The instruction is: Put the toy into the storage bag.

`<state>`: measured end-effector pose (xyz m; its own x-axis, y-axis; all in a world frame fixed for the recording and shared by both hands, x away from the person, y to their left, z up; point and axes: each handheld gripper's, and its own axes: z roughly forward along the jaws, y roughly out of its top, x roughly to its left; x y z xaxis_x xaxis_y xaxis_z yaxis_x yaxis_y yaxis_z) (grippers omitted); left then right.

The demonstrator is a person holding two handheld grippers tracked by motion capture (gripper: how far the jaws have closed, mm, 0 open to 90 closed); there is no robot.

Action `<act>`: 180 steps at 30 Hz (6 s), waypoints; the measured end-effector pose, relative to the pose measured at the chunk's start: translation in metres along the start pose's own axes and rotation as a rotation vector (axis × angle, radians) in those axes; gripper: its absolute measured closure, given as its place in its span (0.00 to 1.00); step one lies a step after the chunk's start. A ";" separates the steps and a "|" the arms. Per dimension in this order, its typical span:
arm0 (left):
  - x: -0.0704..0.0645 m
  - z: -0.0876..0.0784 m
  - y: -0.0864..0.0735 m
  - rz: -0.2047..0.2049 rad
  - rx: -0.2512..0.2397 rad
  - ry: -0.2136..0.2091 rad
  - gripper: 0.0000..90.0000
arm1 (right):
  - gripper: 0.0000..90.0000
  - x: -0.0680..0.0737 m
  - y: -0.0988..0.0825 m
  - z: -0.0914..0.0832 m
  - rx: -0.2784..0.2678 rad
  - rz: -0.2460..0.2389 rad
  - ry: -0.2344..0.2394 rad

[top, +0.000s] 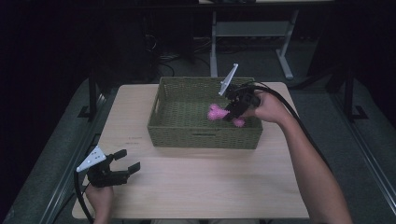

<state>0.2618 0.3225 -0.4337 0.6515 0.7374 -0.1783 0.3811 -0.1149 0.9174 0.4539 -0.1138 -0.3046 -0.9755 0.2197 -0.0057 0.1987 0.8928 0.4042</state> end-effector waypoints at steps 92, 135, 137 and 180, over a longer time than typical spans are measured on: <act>0.000 0.001 0.000 -0.001 -0.002 -0.006 0.15 | 0.59 -0.033 -0.017 0.067 0.013 0.130 0.071; -0.003 0.004 0.000 0.001 0.004 -0.010 0.15 | 0.39 -0.018 -0.048 -0.006 -0.064 0.197 -0.045; -0.003 0.004 0.000 0.002 0.005 -0.011 0.15 | 0.39 -0.018 -0.050 -0.009 -0.071 0.197 -0.048; -0.004 0.007 0.000 0.006 0.014 -0.010 0.15 | 0.37 -0.003 -0.130 -0.048 -0.123 0.316 -0.130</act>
<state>0.2633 0.3148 -0.4352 0.6601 0.7302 -0.1763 0.3863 -0.1287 0.9134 0.4261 -0.2496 -0.3134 -0.8461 0.5324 0.0242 0.4680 0.7205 0.5117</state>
